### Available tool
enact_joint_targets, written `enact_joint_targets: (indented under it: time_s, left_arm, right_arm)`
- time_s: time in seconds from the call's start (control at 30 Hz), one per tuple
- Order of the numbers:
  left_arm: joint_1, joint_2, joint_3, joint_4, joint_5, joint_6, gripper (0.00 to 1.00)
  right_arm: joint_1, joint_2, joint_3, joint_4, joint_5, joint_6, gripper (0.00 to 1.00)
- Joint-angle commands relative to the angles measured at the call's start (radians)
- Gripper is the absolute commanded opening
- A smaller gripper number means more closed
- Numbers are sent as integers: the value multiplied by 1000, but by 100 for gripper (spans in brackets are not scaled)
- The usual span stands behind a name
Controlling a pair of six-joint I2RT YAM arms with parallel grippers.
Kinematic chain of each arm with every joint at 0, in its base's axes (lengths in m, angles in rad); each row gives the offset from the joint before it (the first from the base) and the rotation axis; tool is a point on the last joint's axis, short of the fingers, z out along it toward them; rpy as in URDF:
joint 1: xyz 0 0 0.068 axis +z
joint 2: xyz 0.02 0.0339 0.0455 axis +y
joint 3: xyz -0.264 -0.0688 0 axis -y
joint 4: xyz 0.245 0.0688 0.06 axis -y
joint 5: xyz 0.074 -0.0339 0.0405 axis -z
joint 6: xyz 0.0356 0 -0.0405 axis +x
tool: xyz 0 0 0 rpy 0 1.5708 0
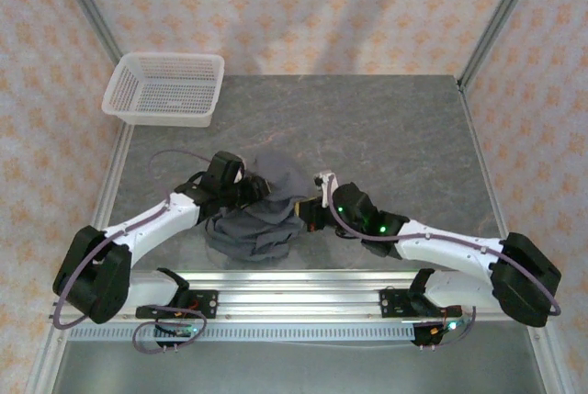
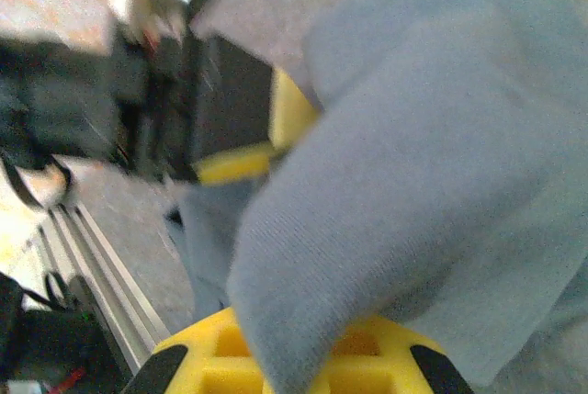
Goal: Fold the inside-out t-shirt
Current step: Turn the T-shirt inside out at the center of the table.
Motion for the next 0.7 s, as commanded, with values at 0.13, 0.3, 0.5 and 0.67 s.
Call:
enact_joint_targets:
  time_s: [0.13, 0.3, 0.5, 0.67]
  left_arm:
    - [-1, -46, 123, -77, -39, 60, 0]
    - [-2, -47, 136, -75, 3, 61, 0]
    - [-3, -81, 174, -97, 3, 44, 0]
    - [-5, -74, 243, -127, -1, 31, 0]
  right_arm:
    - [11, -14, -131, 10, -14, 88, 20]
    - [13, -104, 22, -208, 96, -64, 44]
    - [19, -51, 177, -214, 183, -281, 65]
    - [30, 192, 365, -235, 158, -395, 66]
